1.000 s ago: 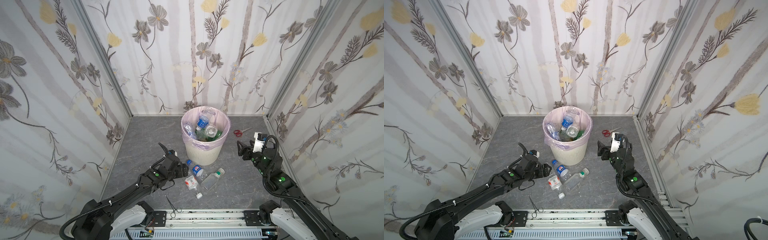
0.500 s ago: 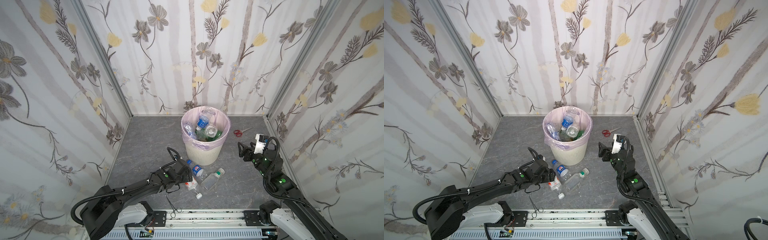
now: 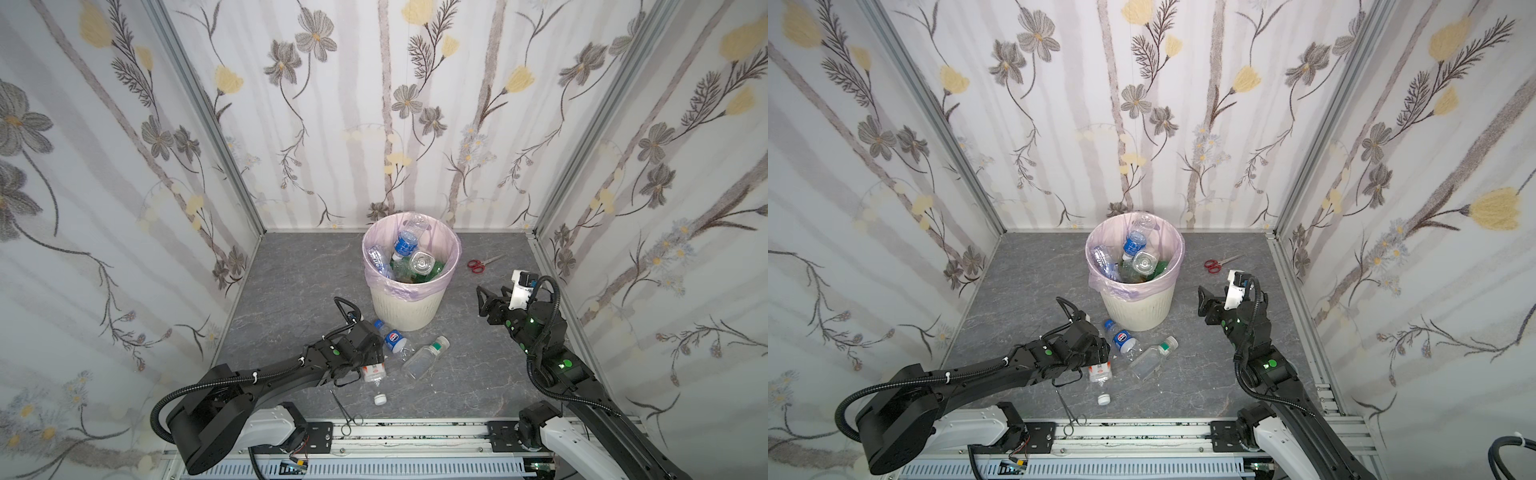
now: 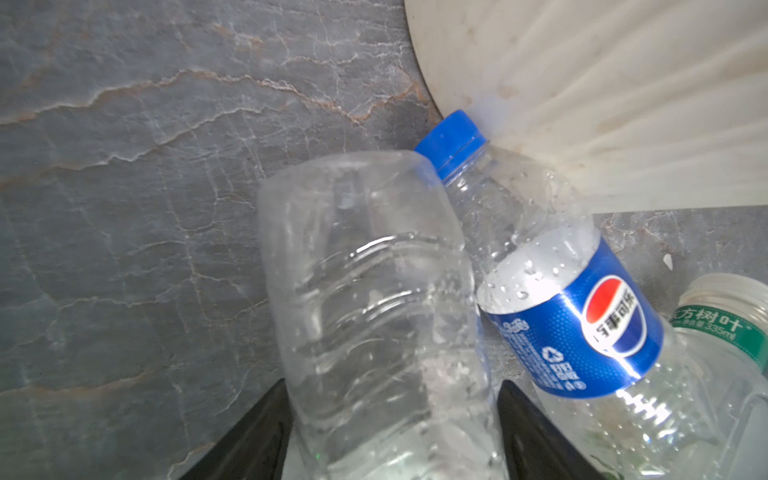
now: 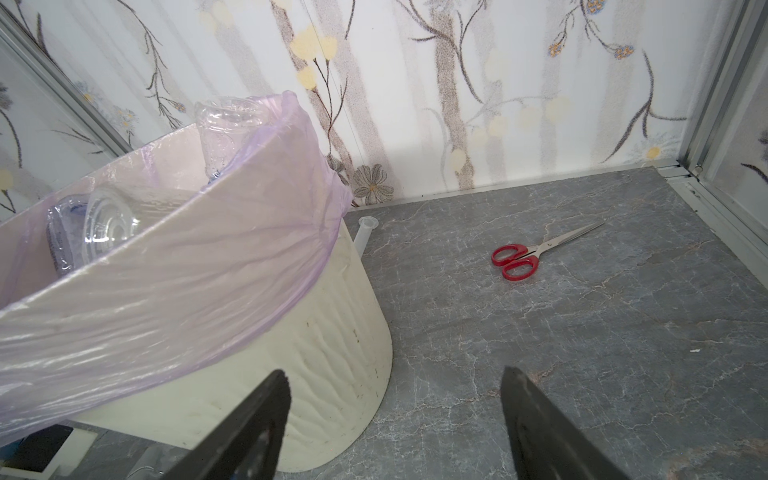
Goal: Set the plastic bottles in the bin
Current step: 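Close the left gripper on the clear water bottle beside the Pepsi bottle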
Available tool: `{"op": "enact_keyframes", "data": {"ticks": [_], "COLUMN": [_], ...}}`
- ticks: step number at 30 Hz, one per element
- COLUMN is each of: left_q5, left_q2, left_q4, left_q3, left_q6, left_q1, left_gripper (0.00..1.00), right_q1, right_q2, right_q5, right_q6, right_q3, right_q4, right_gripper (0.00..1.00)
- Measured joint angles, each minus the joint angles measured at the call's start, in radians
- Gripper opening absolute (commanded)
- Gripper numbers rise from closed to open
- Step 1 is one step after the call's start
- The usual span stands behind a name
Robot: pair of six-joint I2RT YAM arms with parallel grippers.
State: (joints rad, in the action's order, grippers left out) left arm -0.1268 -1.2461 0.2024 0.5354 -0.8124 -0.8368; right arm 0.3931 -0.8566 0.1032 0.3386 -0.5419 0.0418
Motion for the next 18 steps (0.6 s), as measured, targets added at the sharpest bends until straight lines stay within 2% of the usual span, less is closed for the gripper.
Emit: {"op": "enact_keyframes", "data": {"ticks": [4,18], "left_q5": [0.000,-0.026], "left_q2": [0.000,-0.027], "left_q4": [0.003,0.007], "left_q3": [0.000,-0.010], "left_q6": [0.006,0.027], "left_q1": [0.000,-0.002], "left_gripper": [0.84,0.66], "right_q1": [0.000,-0.002], "right_q2": [0.000,0.002], "right_q5": [0.000,0.000], "right_q6": [0.001,0.012], "right_q3": [0.003,0.004], "right_q4": [0.000,0.000], "right_gripper": [0.80,0.80]}}
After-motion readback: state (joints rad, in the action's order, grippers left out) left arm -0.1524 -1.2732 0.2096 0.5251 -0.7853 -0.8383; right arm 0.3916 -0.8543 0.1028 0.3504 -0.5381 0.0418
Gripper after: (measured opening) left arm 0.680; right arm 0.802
